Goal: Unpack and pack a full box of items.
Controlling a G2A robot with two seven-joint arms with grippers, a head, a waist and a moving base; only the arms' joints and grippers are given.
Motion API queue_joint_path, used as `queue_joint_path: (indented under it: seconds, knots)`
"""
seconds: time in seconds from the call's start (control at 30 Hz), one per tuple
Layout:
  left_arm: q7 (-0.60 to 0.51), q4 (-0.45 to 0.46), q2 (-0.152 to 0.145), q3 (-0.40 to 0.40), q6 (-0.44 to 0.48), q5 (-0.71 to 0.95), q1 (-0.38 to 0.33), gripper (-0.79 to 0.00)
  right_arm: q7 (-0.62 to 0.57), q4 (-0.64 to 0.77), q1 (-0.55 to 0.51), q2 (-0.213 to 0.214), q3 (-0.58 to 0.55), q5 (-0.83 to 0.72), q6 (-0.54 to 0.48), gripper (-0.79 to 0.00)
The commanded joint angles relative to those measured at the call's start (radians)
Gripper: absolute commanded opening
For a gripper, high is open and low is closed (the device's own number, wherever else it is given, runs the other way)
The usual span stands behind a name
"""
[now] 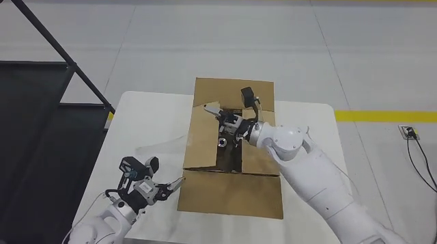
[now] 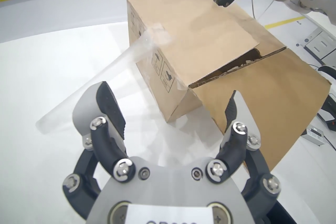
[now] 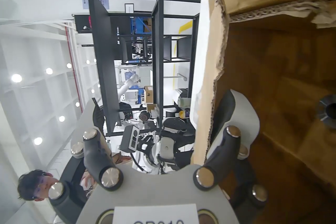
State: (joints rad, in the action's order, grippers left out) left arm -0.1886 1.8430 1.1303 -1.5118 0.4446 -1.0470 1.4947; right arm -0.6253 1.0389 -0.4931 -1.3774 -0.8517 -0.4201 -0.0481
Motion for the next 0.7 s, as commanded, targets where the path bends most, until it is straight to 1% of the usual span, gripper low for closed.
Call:
queue_joint_path:
  seconds: [0.0,0.17,0.37,0.53,0.67]
  knots:
    - [-0.007,0.007,0.002,0.023,-0.020,-0.008,-0.013,0.000,0.005,0.013,-0.001,-0.003,-0.010,-0.025,0.006,0.000]
    - [-0.035,-0.003,0.008,0.074,-0.049,-0.013,-0.061,0.000,0.015,0.027,-0.001,-0.019,-0.021,-0.103,0.004,0.000]
    - [-0.036,-0.022,0.020,0.120,-0.130,0.029,-0.110,0.000,-0.076,-0.016,0.019,-0.044,-0.001,-0.174,-0.026,0.000]
    - [-0.008,-0.036,0.029,0.141,-0.186,0.090,-0.127,0.000,-0.138,-0.060,0.036,-0.063,0.021,-0.192,-0.056,0.000]
    - [0.022,-0.039,0.033,0.139,-0.215,0.122,-0.124,0.000,-0.162,-0.083,0.041,-0.073,0.024,-0.198,-0.086,0.000]
